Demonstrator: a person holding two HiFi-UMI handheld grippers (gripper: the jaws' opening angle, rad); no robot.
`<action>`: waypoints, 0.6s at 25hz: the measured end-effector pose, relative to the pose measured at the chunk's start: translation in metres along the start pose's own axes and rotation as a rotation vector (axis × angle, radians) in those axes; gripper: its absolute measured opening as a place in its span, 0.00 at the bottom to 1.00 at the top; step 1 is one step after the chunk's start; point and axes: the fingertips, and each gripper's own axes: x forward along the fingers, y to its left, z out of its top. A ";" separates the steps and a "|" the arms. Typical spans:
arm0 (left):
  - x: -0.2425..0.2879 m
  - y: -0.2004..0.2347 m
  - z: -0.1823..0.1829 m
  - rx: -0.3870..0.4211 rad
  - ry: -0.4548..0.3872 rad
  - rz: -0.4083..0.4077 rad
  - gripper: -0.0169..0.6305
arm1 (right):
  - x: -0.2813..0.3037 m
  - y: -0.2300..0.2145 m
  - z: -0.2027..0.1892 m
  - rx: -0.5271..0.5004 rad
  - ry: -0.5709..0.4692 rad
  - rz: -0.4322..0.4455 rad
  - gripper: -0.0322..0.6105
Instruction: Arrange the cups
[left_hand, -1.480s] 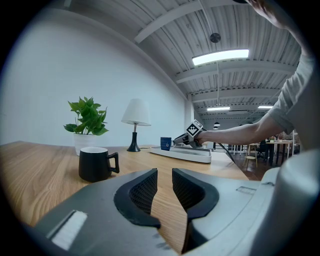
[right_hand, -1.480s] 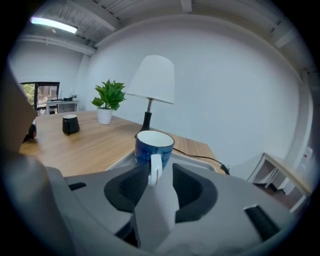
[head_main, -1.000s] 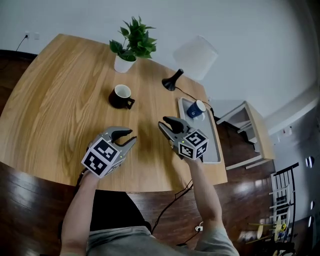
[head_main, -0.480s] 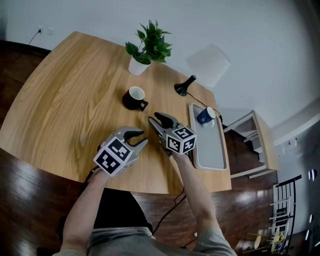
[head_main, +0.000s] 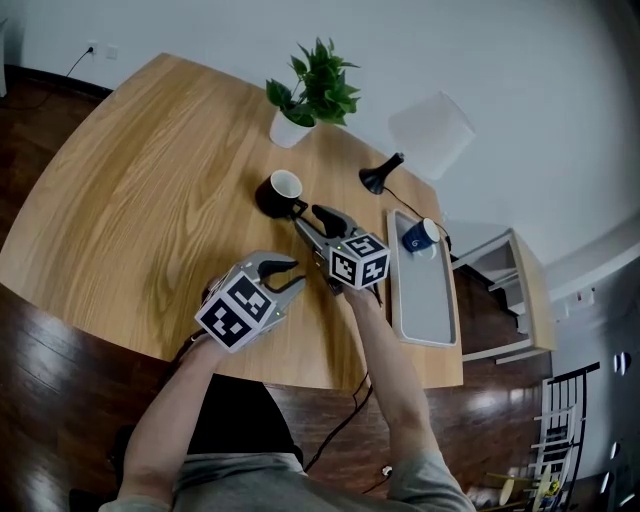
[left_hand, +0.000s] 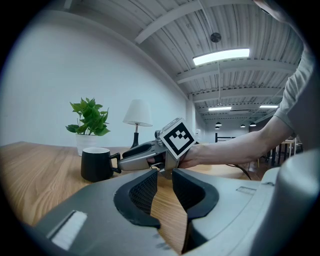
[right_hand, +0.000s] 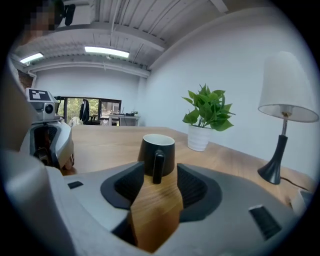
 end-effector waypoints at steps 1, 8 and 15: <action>0.000 0.000 0.000 0.001 -0.001 0.000 0.18 | 0.004 0.000 0.001 -0.012 0.006 0.000 0.40; 0.000 -0.001 -0.001 -0.001 0.005 -0.003 0.18 | 0.026 0.004 0.008 -0.081 0.042 0.023 0.30; 0.000 0.000 -0.001 0.004 -0.003 -0.002 0.18 | 0.026 0.007 0.009 -0.054 0.045 0.034 0.18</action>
